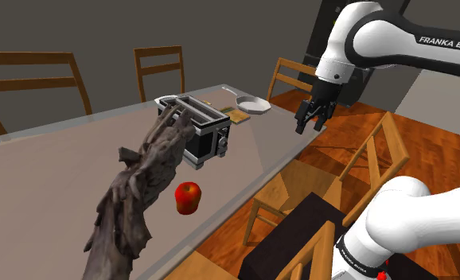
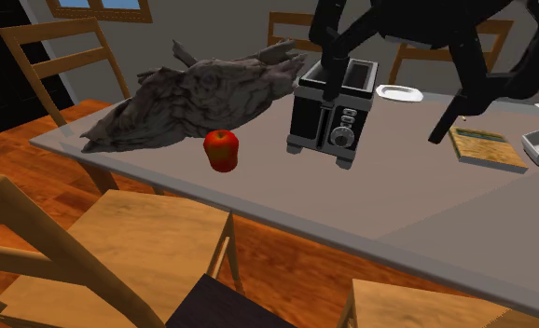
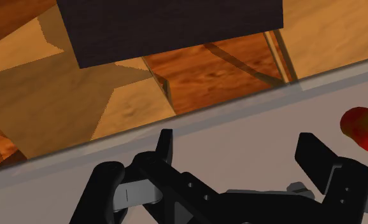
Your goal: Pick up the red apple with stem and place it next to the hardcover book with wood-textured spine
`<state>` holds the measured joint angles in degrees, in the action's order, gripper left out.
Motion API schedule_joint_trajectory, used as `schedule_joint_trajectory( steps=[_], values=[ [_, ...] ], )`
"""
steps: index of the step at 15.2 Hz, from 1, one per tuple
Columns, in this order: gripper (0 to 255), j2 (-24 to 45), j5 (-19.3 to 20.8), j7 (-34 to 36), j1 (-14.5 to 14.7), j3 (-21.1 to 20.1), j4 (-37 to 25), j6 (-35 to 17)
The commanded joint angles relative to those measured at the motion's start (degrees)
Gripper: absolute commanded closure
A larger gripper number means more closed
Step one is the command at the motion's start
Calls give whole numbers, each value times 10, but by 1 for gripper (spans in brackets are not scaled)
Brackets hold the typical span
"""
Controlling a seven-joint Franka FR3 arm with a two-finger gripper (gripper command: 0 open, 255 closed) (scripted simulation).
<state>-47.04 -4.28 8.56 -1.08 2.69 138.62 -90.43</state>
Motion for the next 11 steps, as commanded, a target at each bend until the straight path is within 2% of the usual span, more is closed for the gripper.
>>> schedule_joint_trajectory(
  steps=[1,11],
  values=[
    [0,0,0,0,0,0,0,0],
    [0,117,-62,39,53,-80,18,-163]
  ],
)
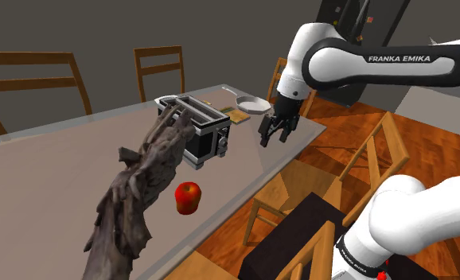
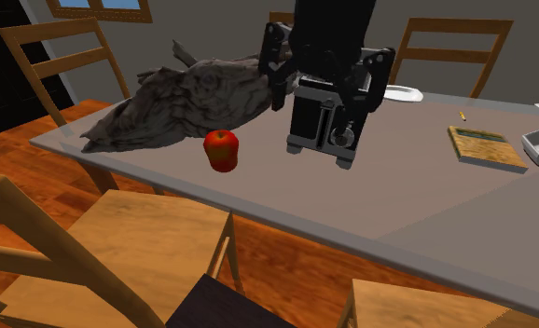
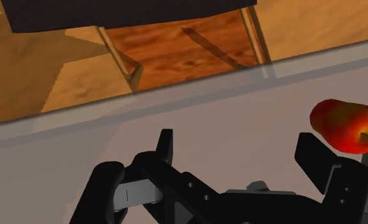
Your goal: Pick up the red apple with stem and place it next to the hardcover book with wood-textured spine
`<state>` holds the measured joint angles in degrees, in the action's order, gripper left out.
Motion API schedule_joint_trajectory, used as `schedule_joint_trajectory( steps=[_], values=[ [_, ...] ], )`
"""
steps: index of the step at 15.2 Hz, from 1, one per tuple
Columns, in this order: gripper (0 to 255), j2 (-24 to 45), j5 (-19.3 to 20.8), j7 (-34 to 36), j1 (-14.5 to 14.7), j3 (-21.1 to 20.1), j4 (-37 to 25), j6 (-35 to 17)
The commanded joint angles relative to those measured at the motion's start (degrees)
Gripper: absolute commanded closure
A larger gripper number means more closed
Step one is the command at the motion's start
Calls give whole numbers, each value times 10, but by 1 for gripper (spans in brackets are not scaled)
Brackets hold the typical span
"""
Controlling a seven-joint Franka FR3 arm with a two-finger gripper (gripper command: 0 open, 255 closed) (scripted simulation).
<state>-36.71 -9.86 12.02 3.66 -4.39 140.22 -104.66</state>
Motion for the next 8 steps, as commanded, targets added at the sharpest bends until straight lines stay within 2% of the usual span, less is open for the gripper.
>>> schedule_joint_trajectory(
  steps=[1,8],
  values=[
    [0,29,-11,8,11,-17,0,-36],
    [0,145,-30,35,39,-72,-34,-139]
  ],
)
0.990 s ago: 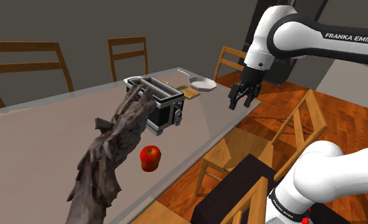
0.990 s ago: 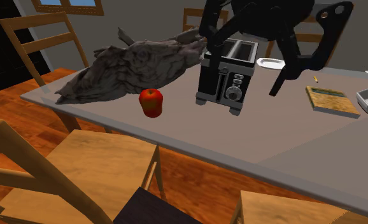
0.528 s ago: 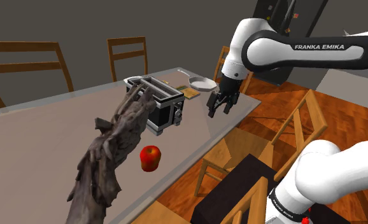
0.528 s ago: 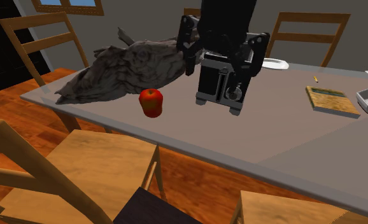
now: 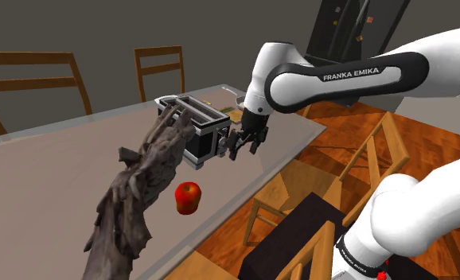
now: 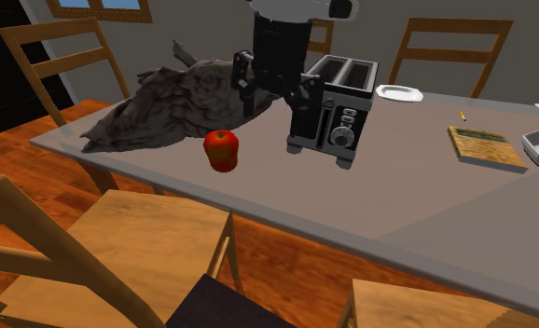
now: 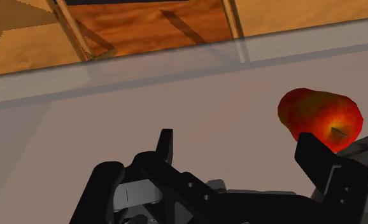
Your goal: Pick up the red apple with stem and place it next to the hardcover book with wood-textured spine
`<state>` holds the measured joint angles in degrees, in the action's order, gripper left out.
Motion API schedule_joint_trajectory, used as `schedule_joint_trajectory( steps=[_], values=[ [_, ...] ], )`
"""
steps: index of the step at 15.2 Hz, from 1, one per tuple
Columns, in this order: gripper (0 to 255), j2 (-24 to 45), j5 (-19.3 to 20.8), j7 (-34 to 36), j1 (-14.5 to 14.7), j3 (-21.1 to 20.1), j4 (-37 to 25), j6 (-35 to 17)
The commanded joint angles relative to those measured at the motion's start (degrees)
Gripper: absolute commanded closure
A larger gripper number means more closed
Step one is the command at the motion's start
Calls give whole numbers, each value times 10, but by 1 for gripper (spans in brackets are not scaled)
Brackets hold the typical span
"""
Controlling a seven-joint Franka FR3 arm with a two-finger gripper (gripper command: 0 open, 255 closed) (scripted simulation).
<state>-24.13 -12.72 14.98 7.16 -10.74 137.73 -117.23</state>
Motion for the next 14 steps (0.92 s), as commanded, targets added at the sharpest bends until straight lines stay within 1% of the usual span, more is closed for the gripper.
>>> schedule_joint_trajectory(
  steps=[1,7,10,14],
  values=[
    [0,37,-2,10,7,-16,-17,-27],
    [0,148,12,43,25,-59,-75,-99],
    [0,207,31,64,34,-77,-112,-127],
    [0,285,66,96,51,-95,-169,-157]
  ],
)
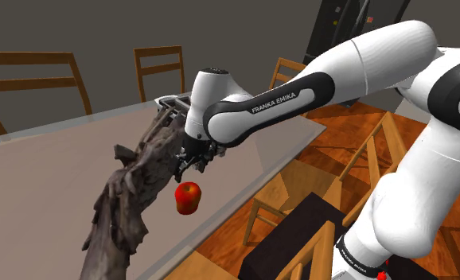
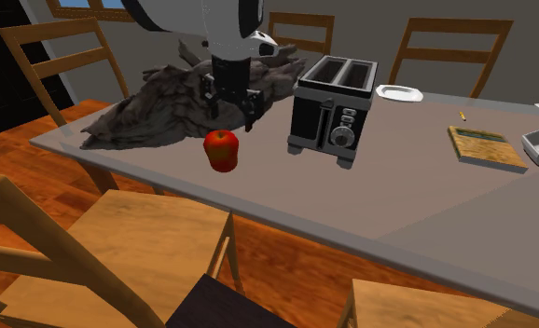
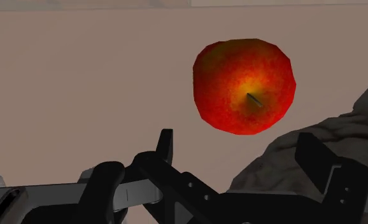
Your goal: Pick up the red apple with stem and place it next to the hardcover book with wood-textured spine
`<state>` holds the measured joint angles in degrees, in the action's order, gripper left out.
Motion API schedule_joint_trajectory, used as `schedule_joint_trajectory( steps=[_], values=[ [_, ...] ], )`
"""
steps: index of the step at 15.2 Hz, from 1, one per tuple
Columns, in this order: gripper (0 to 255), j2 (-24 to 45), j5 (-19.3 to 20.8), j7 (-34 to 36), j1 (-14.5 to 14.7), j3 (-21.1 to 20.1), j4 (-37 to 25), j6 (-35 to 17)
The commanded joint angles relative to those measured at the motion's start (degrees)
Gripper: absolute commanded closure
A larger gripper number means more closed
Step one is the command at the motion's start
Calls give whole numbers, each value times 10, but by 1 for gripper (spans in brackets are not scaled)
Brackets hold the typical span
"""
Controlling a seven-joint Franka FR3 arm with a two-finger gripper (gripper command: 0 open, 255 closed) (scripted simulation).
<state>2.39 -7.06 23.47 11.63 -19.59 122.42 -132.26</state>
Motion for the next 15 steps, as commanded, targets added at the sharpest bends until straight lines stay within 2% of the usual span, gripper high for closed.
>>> schedule_joint_trajectory(
  steps=[1,8,15],
  values=[
    [0,25,11,12,7,-6,-14,-13],
    [0,61,25,22,13,-5,-3,-59],
    [0,61,25,22,14,-5,-3,-59]
  ],
)
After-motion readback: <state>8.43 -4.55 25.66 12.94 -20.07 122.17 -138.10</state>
